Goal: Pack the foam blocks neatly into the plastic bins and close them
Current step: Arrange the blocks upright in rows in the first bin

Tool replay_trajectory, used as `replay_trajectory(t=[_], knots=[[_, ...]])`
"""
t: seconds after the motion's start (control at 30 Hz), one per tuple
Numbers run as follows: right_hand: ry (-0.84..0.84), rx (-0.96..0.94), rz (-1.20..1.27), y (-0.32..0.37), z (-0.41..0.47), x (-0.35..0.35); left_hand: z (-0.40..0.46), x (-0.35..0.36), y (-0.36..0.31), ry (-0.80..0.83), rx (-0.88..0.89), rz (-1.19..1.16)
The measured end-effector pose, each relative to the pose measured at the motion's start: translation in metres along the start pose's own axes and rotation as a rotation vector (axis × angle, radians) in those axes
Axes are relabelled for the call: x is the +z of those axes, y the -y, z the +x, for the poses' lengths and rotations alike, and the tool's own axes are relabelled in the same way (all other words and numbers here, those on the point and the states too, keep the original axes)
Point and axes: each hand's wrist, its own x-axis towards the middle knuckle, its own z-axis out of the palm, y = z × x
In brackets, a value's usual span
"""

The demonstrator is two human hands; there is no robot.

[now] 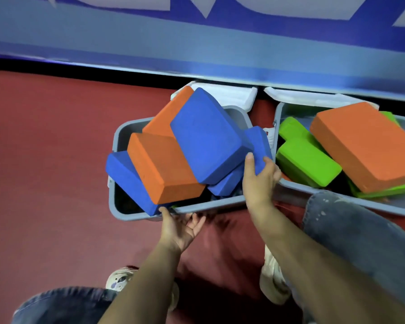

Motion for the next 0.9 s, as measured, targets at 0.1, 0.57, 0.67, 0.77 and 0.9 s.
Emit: replay_trajectory(t=[0.1, 0.57, 0.67, 0.77, 0.9], knots=[[0.059, -0.281, -0.086, 0.025, -0.013, -0.013, -0.018, -0.021, 0.022, -0.030, 0.038, -0.091], [0.419, -0.733, -0.989, 0.027, -0.059, -0.041, -0.075, -0.075, 0.088, -0.187, -0.066, -0.100], [0.385, -0.807, -1.037, 0.025, -0.072, -0.045, -0.081, -0.077, 0.100, -0.204, -0.086, -0.099], [0.465, -0.965, -1.060, 0.015, -0.086, -0.043, -0.088, -0.082, 0.113, -0.210, -0.114, -0.107], [0.607, -0.991, -1.064, -0.002, -0.098, -0.039, -0.094, -0.085, 0.119, -0.193, -0.124, -0.119]])
